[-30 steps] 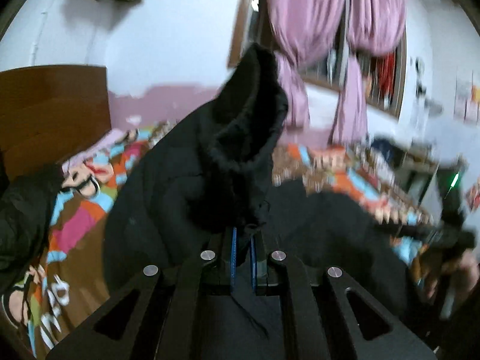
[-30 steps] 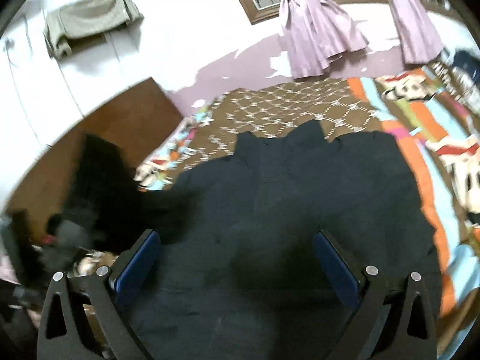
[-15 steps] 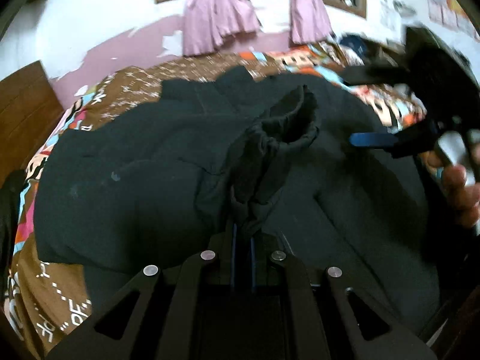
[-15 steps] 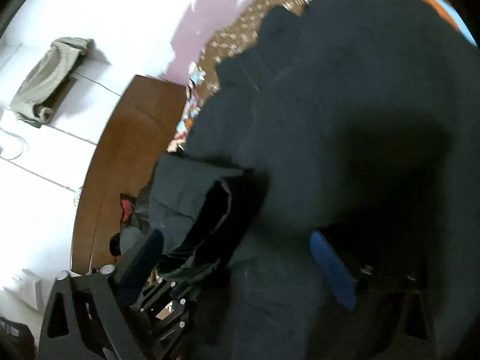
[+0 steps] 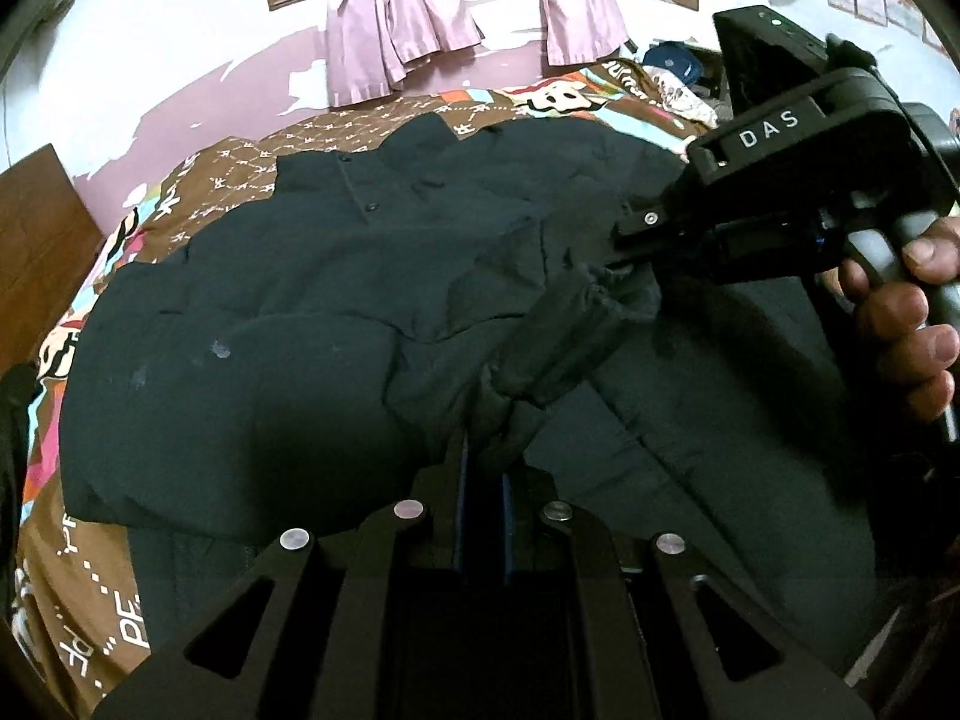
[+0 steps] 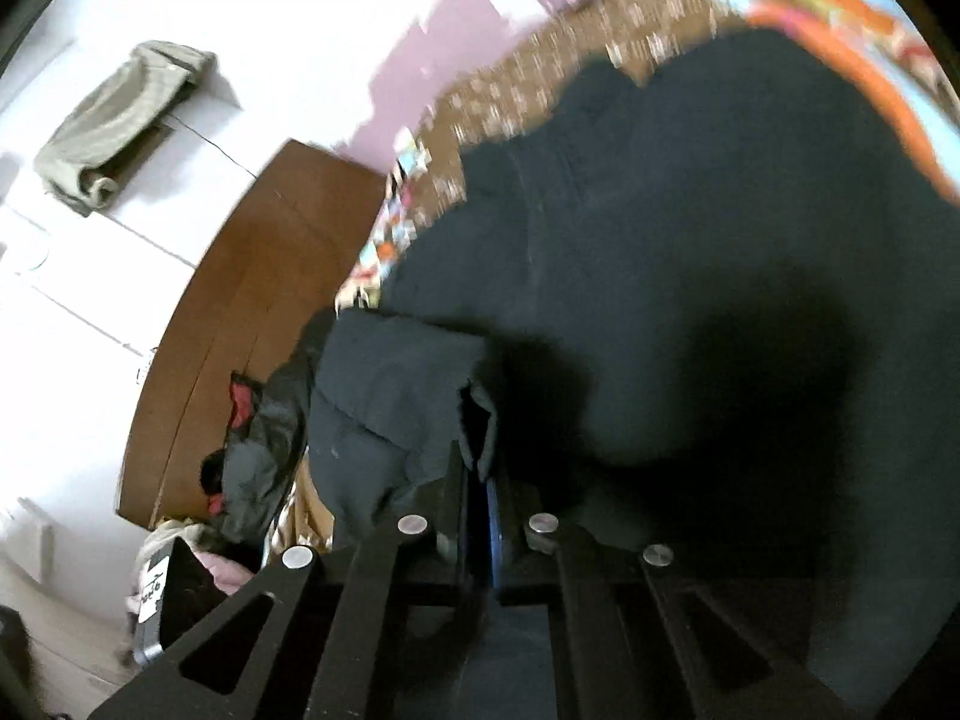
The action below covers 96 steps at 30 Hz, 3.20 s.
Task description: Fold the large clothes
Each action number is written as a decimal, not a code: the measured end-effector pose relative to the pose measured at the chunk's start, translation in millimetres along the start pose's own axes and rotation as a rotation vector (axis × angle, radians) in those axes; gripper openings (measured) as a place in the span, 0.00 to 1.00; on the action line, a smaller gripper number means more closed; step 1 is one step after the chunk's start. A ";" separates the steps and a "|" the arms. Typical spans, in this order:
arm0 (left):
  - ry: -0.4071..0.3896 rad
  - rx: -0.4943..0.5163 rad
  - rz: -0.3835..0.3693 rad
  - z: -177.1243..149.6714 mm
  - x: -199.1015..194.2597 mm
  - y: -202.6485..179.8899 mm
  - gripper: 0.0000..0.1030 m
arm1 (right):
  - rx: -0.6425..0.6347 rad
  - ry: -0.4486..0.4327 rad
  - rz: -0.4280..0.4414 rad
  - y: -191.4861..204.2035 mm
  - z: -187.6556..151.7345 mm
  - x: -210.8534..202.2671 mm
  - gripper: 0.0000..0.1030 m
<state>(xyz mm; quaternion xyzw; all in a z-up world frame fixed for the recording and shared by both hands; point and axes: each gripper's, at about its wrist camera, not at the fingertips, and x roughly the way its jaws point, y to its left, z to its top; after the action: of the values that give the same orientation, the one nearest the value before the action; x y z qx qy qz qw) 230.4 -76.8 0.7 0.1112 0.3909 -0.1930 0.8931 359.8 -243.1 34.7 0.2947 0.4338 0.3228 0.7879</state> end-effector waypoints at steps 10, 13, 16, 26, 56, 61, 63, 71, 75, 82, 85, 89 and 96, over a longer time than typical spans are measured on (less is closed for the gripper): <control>-0.215 -0.066 -0.191 19.4 -45.0 25.3 0.58 | -0.201 -0.334 -0.368 23.6 10.8 -45.0 0.05; -0.232 -0.131 -0.146 28.3 -46.1 43.8 0.58 | -0.227 -0.346 -0.509 16.1 8.7 -37.6 0.05; -0.210 -0.222 -0.049 32.1 -41.6 65.3 0.58 | -0.218 -0.332 -0.576 5.6 10.0 -28.5 0.05; -0.082 -0.503 0.211 32.1 -25.4 149.0 0.58 | -0.235 -0.357 -0.729 -8.0 8.4 -30.0 0.16; 0.074 -0.198 0.236 18.6 59.6 107.2 0.62 | -0.430 -0.053 -0.758 -55.5 -21.2 60.4 1.00; 0.074 -0.185 0.236 17.7 52.8 102.5 0.64 | -0.360 -0.049 -0.702 -48.2 -21.2 40.9 1.00; 0.069 -0.190 0.225 14.1 42.6 100.3 0.64 | -0.353 -0.060 -0.677 -41.0 -21.2 30.8 1.00; 0.107 -0.411 0.085 13.5 -4.0 109.5 0.65 | -0.485 -0.151 -0.685 36.5 -38.7 -28.6 1.00; 0.130 -0.480 0.065 16.9 -44.5 105.4 0.65 | -0.357 -0.187 -0.683 71.6 -52.4 -65.8 1.00; 0.089 -0.432 0.072 30.7 -148.8 74.7 0.71 | -0.019 -0.156 -0.447 105.3 -89.1 -137.8 1.00; 0.095 -0.391 0.062 38.2 -195.4 56.2 0.82 | -0.019 -0.155 -0.465 130.4 -87.4 -165.6 1.00; 0.120 -0.341 0.072 49.8 -232.5 37.0 0.82 | -0.074 -0.163 -0.493 164.7 -81.9 -188.6 1.00; 0.073 -0.382 0.096 73.2 -281.3 36.1 0.82 | -0.130 -0.156 -0.475 186.9 -65.1 -187.2 1.00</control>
<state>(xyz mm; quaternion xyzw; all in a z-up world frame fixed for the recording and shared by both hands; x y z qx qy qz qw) 119.6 2.7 260.0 -0.0347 0.4470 -0.0682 0.8913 177.9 -258.8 237.0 0.1573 0.4071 0.1320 0.8900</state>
